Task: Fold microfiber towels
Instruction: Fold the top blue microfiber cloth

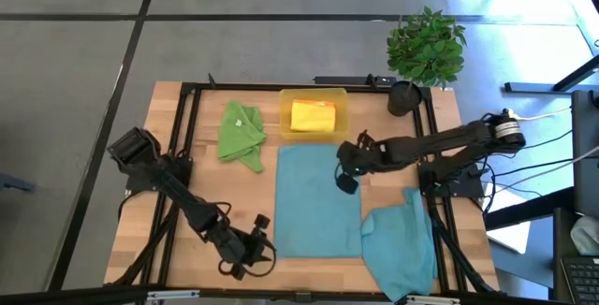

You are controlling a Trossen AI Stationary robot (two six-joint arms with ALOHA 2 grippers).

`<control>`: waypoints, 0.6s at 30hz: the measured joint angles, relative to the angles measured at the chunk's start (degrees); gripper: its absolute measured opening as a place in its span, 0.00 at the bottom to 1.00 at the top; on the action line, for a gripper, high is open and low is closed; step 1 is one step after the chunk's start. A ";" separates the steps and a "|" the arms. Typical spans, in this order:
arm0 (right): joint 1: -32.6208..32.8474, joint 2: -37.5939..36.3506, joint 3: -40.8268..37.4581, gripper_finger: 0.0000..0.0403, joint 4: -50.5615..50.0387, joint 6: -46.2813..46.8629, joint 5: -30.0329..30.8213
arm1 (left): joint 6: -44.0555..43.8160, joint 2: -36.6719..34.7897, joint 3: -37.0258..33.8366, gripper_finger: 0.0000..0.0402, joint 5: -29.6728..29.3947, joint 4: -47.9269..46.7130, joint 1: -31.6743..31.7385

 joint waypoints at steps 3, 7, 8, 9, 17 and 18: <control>3.50 -2.24 0.04 0.13 0.28 0.19 0.02 | 2.92 0.73 3.52 0.32 0.02 -2.55 -0.02; 7.91 -3.23 0.07 0.13 1.29 1.00 0.05 | 4.79 0.90 7.91 0.33 -0.09 -10.76 0.00; 8.86 -3.23 0.07 0.13 1.44 1.52 0.23 | 4.79 0.90 8.78 0.33 -0.12 -12.06 0.00; 9.80 -3.23 0.07 0.13 1.45 1.72 0.41 | 3.96 0.90 9.45 0.34 -0.11 -13.20 0.05; 13.94 -2.84 0.15 0.13 1.78 1.71 2.89 | 0.43 4.69 13.11 0.50 3.08 -18.18 1.81; 14.23 -2.84 0.15 0.13 1.80 1.73 3.22 | 1.31 5.32 13.64 0.52 3.08 -19.23 1.73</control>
